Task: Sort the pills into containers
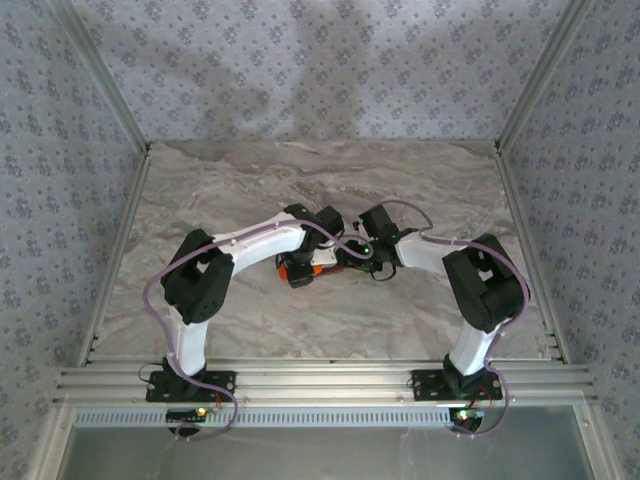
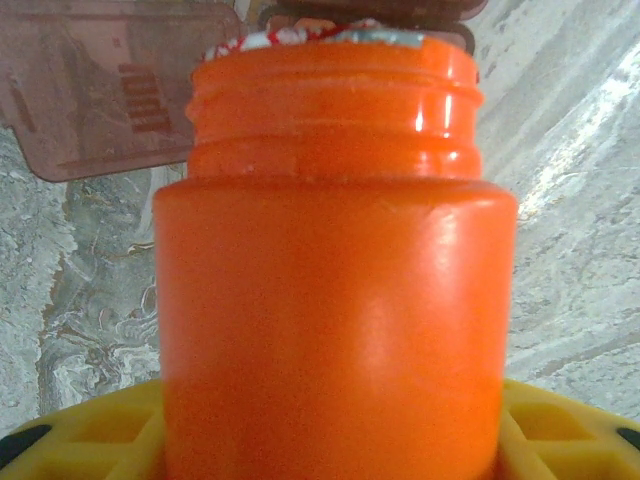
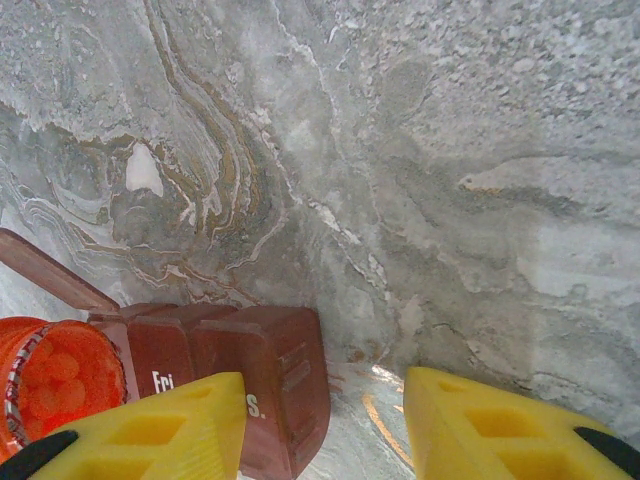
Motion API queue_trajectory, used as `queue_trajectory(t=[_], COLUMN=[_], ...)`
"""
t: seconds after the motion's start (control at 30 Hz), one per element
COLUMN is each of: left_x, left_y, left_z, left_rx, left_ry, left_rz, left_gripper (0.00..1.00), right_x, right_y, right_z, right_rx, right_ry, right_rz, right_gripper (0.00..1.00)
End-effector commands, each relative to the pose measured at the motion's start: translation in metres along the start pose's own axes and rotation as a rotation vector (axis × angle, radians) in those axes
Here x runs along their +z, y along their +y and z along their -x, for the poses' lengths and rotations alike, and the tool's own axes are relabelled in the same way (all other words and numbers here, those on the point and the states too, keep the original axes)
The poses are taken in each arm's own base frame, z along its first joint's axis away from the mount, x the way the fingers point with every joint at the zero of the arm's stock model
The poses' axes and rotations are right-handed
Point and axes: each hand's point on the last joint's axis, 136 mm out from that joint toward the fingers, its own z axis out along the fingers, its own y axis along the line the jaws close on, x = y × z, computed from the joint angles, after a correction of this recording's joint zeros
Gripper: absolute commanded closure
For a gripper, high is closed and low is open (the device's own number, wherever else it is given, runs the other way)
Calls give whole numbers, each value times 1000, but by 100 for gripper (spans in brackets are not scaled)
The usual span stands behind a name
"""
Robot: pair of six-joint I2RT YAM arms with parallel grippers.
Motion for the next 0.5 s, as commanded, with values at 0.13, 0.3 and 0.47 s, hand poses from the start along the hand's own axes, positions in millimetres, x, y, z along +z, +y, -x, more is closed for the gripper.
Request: queue_trajectory(t=[0.13,0.3,0.47], left_x=[-7,-6,-7], left_y=[-2,-1,1], left_z=[-1,0,3], left_rx=[19,20,20], left_ry=[3,4,-1], left_rz=[-4,3,15], left_gripper=[100,100,100], right_x=[5,6,5], right_y=[-10,-9,-9], right_z=[-9,-10,-11], right_rx=[35,32,32], right_ry=[49,51,51], right_rz=[-34,-31,-29], right_gripper=[53,53,55])
